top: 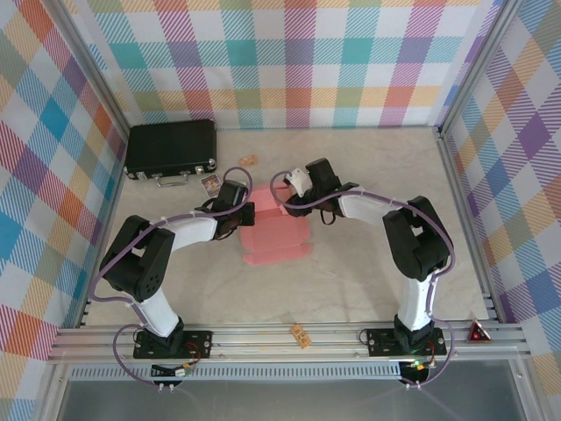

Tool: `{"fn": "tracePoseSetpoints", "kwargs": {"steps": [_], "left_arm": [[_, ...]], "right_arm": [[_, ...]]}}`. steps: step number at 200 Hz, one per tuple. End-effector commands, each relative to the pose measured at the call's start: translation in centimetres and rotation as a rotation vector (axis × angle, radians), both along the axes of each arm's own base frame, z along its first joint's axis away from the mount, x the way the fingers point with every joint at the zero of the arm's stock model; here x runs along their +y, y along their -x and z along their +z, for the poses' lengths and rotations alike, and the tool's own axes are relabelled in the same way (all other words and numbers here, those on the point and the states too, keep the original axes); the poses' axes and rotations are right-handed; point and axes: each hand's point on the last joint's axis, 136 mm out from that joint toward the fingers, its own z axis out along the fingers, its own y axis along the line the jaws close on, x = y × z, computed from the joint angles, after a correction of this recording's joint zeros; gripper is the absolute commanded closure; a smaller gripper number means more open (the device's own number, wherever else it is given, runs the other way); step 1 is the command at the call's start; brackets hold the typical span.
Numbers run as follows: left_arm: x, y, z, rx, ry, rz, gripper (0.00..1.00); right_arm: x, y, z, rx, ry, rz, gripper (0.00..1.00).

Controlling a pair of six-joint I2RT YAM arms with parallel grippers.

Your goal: Fold the paper box

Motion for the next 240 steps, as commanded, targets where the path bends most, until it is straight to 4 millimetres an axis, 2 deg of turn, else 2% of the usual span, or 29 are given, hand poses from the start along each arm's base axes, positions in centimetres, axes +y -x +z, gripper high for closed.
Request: {"fn": "tracePoseSetpoints", "kwargs": {"steps": [1,45,156,240], "left_arm": [[-1.5,0.2,1.4,0.003,0.044,-0.055,1.00],[-1.7,0.3,1.7,0.013,0.053,-0.058,1.00],[-2.8,0.7,2.2,0.081,0.088,-0.025,1.00],[-3.1,0.6,2.1,0.088,0.089,-0.029,1.00]], "right_arm": [[0.9,-1.1,-0.4,-0.072,0.005,-0.037,0.60],[0.9,-2.1,-0.9,-0.119,0.046,-0.087,0.71],[-0.3,-4.2,-2.3,-0.196,0.250,-0.229,0.83],[-1.6,-4.8,-3.0,-0.218,0.370,-0.477,0.93]]}}
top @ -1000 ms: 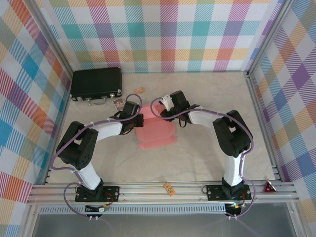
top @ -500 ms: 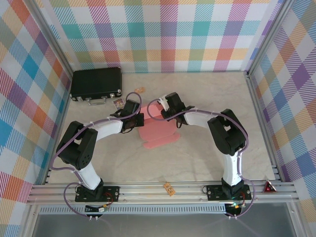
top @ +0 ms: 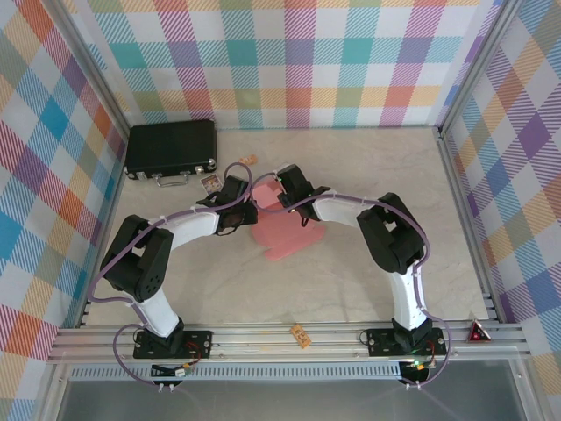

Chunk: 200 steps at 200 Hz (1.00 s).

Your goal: Fold the paper box

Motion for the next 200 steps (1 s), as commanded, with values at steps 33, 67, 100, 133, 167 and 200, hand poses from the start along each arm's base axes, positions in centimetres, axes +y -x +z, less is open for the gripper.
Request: {"fn": "tracePoseSetpoints", "kwargs": {"steps": [33,67,100,133,167,200], "left_arm": [[-2.2,-0.3,1.4,-0.018,0.050,-0.058,1.00],[-2.2,-0.3,1.2,-0.011,0.049,-0.058,1.00],[-2.2,-0.3,1.2,-0.013,0.046,-0.058,1.00],[-2.1,-0.2,1.0,-0.009,0.042,-0.058,1.00],[-2.0,-0.2,0.9,-0.010,0.036,-0.055,1.00],[-1.9,-0.3,1.0,-0.014,0.030,-0.051,1.00]], "right_arm": [[-2.0,0.3,-1.8,-0.017,0.125,-0.210,0.93],[-2.3,0.1,-1.6,-0.039,0.156,-0.292,0.93],[-2.4,-0.1,-1.8,-0.020,0.140,-0.351,0.94],[-1.6,-0.1,-2.0,-0.002,0.104,-0.334,0.94],[-0.1,0.5,-1.6,0.022,0.032,-0.238,0.88],[0.7,1.4,-0.4,0.018,-0.031,-0.157,0.74]]}}
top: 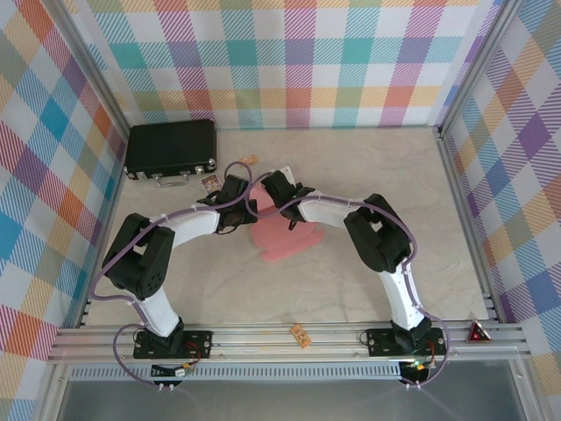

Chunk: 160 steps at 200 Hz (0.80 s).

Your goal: Fold the paper box

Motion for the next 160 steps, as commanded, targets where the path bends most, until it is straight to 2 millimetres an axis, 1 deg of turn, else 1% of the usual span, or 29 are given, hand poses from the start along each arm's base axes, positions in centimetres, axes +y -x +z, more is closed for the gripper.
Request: {"fn": "tracePoseSetpoints", "kwargs": {"steps": [1,12,39,49,78,114,127,160], "left_arm": [[-1.9,0.0,1.2,-0.018,0.031,-0.053,1.00],[-1.8,0.0,1.1,-0.017,0.026,-0.051,1.00],[-1.7,0.0,1.1,-0.016,0.022,-0.046,1.00],[-1.7,0.0,1.0,-0.014,0.021,-0.043,1.00],[-1.5,0.0,0.9,-0.011,0.018,-0.038,1.00],[-1.5,0.0,0.7,-0.005,0.016,-0.033,1.00],[-1.5,0.0,0.7,-0.003,0.017,-0.030,1.00],[-1.6,-0.1,0.6,0.006,0.017,-0.024,1.00]], "right_arm": [[1.0,0.9,0.5,0.017,-0.046,0.090,0.74],[1.1,1.2,1.0,0.016,-0.059,0.106,0.71],[1.1,1.4,1.9,0.004,-0.073,0.120,0.59],[0.9,1.5,2.0,0.004,-0.069,0.119,0.55],[0.8,1.7,2.5,0.002,-0.074,0.122,0.47],[0.1,2.3,3.3,-0.011,-0.083,0.113,0.33],[-0.2,2.6,3.7,-0.010,-0.088,0.113,0.31],[-0.4,4.4,4.5,0.019,-0.149,0.139,0.26]]}}
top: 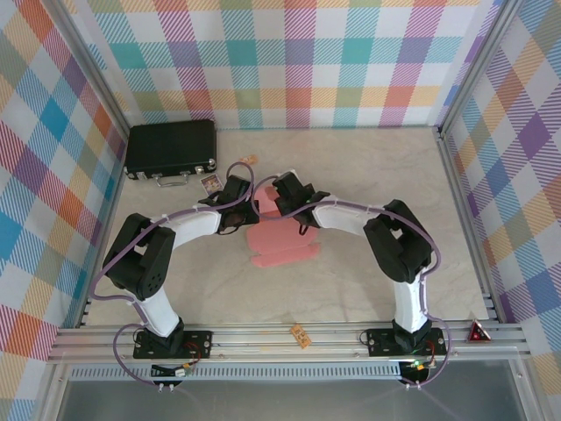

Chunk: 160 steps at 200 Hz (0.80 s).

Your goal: Fold the paper box

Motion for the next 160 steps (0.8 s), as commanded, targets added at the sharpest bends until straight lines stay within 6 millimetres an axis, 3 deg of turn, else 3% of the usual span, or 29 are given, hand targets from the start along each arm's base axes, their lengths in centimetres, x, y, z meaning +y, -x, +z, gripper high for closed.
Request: {"fn": "tracePoseSetpoints", "kwargs": {"steps": [1,49,79,131,160], "left_arm": [[-1.0,-0.2,0.5,0.005,0.013,-0.010,1.00],[-1.0,-0.4,0.5,0.024,0.023,0.017,1.00],[-0.9,-0.5,0.7,0.058,0.049,0.091,1.00],[-2.1,-0.9,2.2,0.082,0.207,0.193,1.00],[-2.5,-0.7,2.9,0.136,0.321,0.314,1.00]], "right_arm": [[0.4,1.2,2.0,-0.005,-0.085,0.018,0.26],[-0.3,3.5,3.8,0.006,-0.146,0.058,0.25],[-2.0,5.5,5.7,0.039,-0.261,0.038,0.25],[-8.5,8.3,6.8,0.183,-0.468,-0.128,0.26],[-11.1,10.0,8.1,0.227,-0.587,-0.192,0.25]]}}
